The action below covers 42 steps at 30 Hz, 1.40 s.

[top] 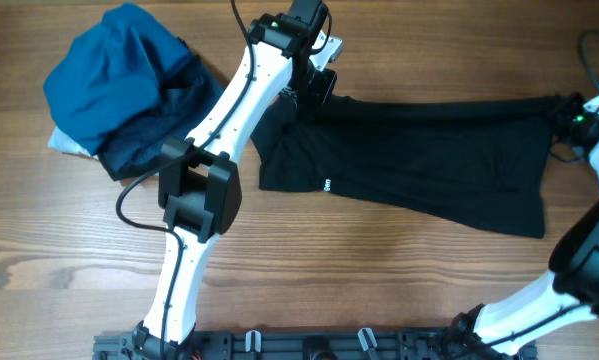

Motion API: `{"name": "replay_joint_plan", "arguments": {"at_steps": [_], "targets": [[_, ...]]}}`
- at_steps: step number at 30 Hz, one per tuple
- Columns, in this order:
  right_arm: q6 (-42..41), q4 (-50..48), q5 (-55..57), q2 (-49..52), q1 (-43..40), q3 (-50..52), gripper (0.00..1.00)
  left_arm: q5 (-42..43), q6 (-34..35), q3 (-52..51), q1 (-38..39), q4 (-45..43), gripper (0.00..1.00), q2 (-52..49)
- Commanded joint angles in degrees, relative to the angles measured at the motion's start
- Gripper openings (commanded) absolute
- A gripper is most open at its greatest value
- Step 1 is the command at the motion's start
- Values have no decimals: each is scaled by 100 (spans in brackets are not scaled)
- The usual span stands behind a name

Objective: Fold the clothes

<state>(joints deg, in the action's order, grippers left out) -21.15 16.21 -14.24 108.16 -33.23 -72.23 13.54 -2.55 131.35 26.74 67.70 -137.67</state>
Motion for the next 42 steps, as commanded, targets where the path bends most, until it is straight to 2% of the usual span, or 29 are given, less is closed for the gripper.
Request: {"name": "replay_joint_plan", "arguments": {"at_steps": [1, 6, 12, 16, 18, 20, 24, 27, 31, 32, 35, 36, 38, 40, 42], "targets": [[317, 463, -129, -299, -37, -17, 4, -125, -26, -7, 37, 205, 4, 409], [391, 1600, -122, -308, -39, -15, 4, -120, -22, -9, 48, 1102, 4, 404], [455, 2347, 216, -308, -39, -15, 4, -122, -7, -9, 52, 2002, 5, 382], [472, 2708, 455, -308, -39, -15, 4, -122, -4, -9, 52, 2026, 18, 354], [466, 2865, 525, -308, -39, -15, 4, -122, -4, -9, 52, 2024, 34, 352], [468, 2911, 525, -308, -39, -15, 7, -146, -4, -9, 52, 2020, 41, 352], [614, 3080, 214, -308, -39, -15, 7, -334, -4, -9, 48, 2011, 43, 352], [782, 3324, 151, -308, -42, -15, 7, -479, -2, -9, 46, 2072, 51, 352], [807, 3615, 802, -308, -232, -22, 8, -640, -2, -9, 31, 2133, 56, 352], [758, 3654, 898, -308, -315, -22, 13, -664, -4, -9, 24, 2133, 57, 352], [603, 3624, 887, -308, -584, -22, 44, -680, -2, -9, -22, 2133, 61, 352], [597, 3591, 807, -308, -664, -22, 50, -680, -2, -9, -48, 2138, 62, 352], [621, 3499, 455, -308, -804, -22, 56, -680, -2, -9, -87, 2155, 64, 352], [730, 3359, 219, -306, -920, -20, 68, -680, -4, -9, -144, 2197, 64, 352], [997, 3289, 114, -286, -949, -17, 74, -680, -2, -9, -197, 2238, 65, 354]]}}
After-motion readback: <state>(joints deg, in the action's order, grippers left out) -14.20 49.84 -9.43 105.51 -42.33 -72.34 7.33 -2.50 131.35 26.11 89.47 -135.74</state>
